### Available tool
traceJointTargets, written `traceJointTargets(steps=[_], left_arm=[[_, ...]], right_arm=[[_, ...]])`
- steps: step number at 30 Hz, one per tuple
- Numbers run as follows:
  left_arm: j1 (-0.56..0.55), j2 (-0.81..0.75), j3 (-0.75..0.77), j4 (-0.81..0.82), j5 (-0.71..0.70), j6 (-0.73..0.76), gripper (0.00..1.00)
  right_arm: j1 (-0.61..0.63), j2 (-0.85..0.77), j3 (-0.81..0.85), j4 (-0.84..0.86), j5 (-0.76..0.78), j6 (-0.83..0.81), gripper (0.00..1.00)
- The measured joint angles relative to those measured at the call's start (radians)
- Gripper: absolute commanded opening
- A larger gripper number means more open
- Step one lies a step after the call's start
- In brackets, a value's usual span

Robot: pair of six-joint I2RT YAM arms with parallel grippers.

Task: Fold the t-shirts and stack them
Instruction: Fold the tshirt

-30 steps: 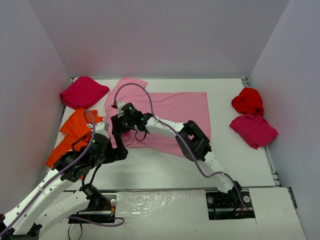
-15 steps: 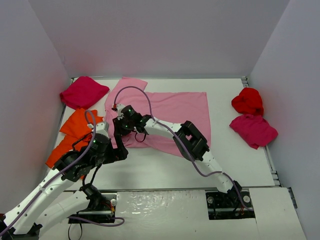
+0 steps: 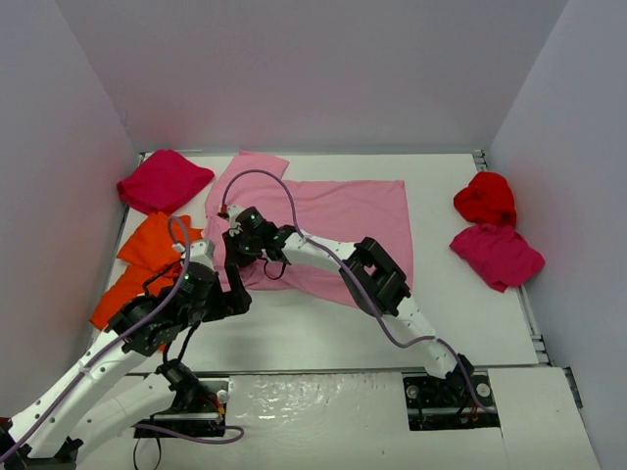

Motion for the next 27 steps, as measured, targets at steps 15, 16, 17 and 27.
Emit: traceJointTargets(steps=[15,16,17,27], left_arm=[[0.0,0.008,-0.058,0.059,0.028,-0.002,0.84],[0.0,0.004,-0.058,0.059,0.028,-0.002,0.84],[0.0,-0.001,-0.058,0.059,0.028,-0.002,0.84],[0.0,-0.031,-0.061,0.054,0.027,-0.003,0.84]], right_arm=[[0.015,-0.103,0.082,-0.035,0.045,-0.067,0.03],[0.012,-0.089,0.106,-0.031,0.046,-0.07,0.05],[0.01,-0.077,0.12,-0.03,0.046,-0.074,0.07],[-0.023,0.014,0.184,-0.04,0.029,-0.062,0.25]])
